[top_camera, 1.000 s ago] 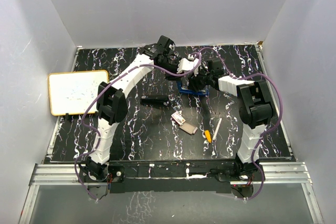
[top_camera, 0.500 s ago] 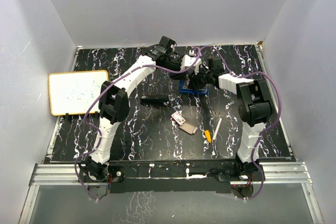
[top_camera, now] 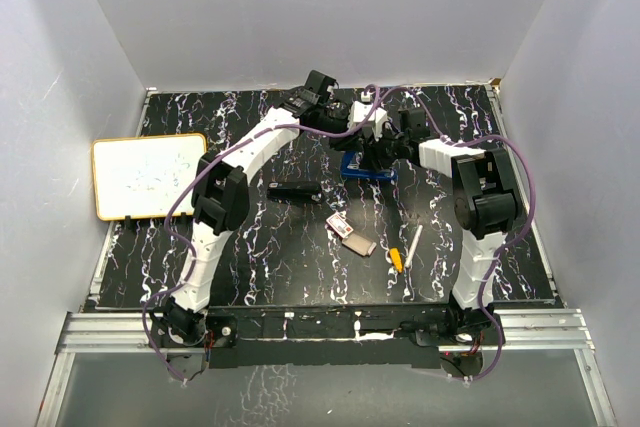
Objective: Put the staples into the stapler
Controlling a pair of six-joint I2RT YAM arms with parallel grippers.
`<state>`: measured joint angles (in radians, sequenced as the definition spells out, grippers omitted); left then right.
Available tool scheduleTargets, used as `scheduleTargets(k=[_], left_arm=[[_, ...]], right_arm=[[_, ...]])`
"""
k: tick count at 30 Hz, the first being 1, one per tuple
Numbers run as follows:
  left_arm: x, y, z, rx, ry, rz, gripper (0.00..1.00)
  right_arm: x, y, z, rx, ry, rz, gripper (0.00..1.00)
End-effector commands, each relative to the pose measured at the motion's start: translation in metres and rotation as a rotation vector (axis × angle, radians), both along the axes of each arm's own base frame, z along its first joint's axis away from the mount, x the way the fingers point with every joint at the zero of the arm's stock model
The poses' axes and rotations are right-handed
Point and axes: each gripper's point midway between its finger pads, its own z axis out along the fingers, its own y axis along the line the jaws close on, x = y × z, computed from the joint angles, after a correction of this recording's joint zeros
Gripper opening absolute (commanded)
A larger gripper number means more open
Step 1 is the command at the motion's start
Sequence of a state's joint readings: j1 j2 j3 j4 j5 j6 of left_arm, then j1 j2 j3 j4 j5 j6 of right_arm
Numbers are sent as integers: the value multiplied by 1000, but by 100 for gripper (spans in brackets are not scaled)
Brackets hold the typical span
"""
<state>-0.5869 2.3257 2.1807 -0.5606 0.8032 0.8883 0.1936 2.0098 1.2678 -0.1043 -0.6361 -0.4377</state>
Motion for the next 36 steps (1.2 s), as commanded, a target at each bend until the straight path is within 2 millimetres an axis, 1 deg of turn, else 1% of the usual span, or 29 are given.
scheduleTargets(k=[1,6,17,28,32,36], left_arm=[[-4,-20,1,-54,-19,-49,0],[-7,-22,-4,-51,-4,-52,0],[-18,-19,-15,-23,12,-74,0],[-26,-24,-32,3,23,-82,0],[-32,-27,-43,15,36,-92,0],[-34,-29,-44,13,45,-92,0]], right_arm=[[-41,-23,-65,-98,237,-28,45],[-45,-19,-66,-70,267,-19,45],[-39,-32,-63,-65,278,-45,45],[-43,-38,-74,-80,315,-47,44],[-43,-37,-73,-56,335,-47,44],[-42,-37,-69,-7,360,-44,44]])
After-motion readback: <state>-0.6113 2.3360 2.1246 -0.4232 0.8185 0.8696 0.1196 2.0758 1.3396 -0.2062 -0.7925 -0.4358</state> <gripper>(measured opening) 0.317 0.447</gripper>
